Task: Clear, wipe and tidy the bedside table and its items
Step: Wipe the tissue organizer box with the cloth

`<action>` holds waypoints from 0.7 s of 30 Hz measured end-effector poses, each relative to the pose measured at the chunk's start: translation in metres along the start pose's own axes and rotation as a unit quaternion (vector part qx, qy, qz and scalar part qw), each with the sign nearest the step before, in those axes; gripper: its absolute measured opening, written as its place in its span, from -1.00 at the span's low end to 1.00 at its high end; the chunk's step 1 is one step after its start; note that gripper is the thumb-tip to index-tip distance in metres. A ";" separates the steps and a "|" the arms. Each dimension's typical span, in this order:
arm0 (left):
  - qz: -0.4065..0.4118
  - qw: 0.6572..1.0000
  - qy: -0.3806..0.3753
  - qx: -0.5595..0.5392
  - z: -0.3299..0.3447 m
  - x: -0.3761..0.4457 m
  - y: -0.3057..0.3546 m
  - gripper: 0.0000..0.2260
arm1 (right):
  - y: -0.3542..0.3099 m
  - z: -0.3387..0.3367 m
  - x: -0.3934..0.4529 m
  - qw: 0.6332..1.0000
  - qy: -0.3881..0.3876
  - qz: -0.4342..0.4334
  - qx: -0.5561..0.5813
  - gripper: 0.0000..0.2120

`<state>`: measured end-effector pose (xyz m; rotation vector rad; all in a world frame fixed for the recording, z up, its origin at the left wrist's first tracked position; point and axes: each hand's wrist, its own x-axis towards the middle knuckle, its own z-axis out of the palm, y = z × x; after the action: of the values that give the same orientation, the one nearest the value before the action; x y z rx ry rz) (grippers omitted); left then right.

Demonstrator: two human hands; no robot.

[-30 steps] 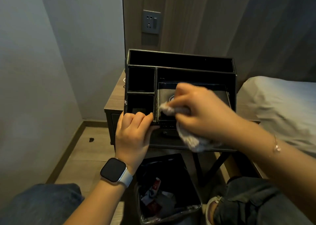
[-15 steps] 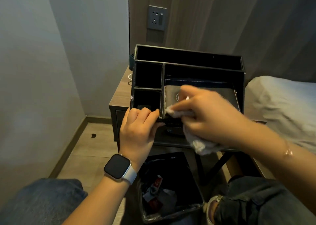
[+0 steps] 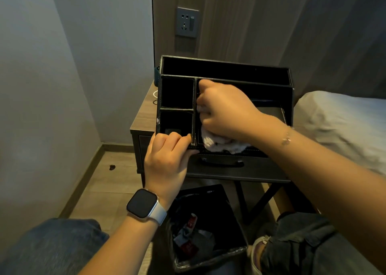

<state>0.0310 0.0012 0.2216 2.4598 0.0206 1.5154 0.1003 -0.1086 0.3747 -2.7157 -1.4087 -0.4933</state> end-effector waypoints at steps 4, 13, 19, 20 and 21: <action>-0.012 1.000 -0.021 -0.002 -0.005 0.001 0.001 -0.84 | -0.006 0.000 -0.054 0.994 -0.048 -0.102 0.015 -0.86; -0.032 0.997 -0.065 -0.034 -0.012 0.021 0.002 -0.79 | 0.022 -0.002 -0.074 0.980 0.109 0.013 0.167 -0.66; -0.024 0.995 -0.093 -0.014 -0.016 0.021 0.002 -0.78 | -0.013 0.035 -0.053 0.992 0.122 0.005 -0.016 -0.81; -0.025 0.995 -0.100 -0.008 -0.016 0.019 0.002 -0.76 | -0.016 0.041 -0.063 0.991 0.126 -0.013 -0.033 -0.76; -0.025 0.994 -0.104 -0.003 -0.017 0.016 0.003 -0.76 | -0.014 0.045 -0.073 0.991 0.128 -0.031 -0.028 -0.70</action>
<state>0.0231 0.0046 0.2438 2.5804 0.0390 1.2300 0.0614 -0.1497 0.3085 -2.5416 -1.4318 -0.8639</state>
